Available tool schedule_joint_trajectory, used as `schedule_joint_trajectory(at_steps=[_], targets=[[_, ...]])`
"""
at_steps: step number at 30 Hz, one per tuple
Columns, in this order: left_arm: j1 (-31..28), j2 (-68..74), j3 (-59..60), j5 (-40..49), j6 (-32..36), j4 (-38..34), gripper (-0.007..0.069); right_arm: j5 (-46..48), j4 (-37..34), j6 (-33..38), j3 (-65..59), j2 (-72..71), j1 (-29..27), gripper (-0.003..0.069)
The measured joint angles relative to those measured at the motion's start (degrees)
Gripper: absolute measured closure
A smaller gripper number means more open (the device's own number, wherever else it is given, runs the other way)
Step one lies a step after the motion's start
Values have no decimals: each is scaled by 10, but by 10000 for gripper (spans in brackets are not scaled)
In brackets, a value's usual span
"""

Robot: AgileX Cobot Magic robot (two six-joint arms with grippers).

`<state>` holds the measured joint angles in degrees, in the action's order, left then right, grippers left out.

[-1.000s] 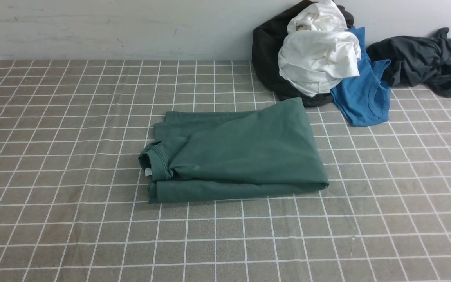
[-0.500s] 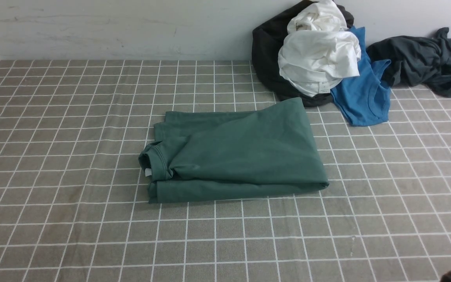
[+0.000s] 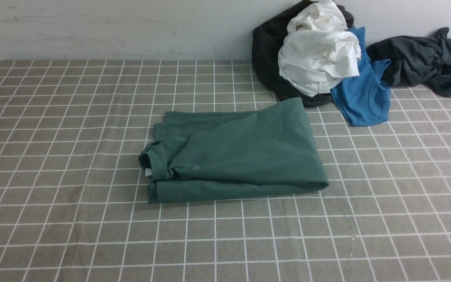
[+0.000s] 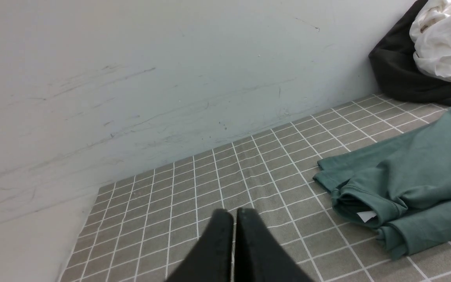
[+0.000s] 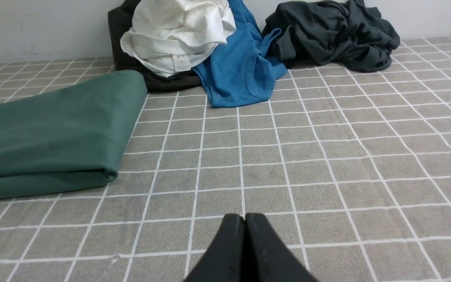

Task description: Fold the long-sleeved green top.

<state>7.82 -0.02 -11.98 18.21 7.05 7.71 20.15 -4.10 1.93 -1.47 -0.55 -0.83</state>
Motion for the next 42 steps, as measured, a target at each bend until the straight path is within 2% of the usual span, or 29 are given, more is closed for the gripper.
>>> schedule_joint_trajectory(at_steps=[5,18,26,28,32,36,42], targets=[[0,0,0,0,0,0,628,0,2,24,0,0,0,673],[0,0,0,0,1,0,628,1,2,27,0,0,0,673],[-6,-7,87,-36,0,-1,628,2,3,22,0,0,0,673],[-17,-7,105,-36,-2,-8,628,2,3,21,0,0,0,673],[-55,-8,135,-14,-15,-106,628,3,3,21,0,0,-1,673],[-60,-8,134,27,-13,-119,628,3,3,21,0,0,-1,673],[-60,-8,134,30,-5,-121,628,3,3,21,0,0,-1,673]])
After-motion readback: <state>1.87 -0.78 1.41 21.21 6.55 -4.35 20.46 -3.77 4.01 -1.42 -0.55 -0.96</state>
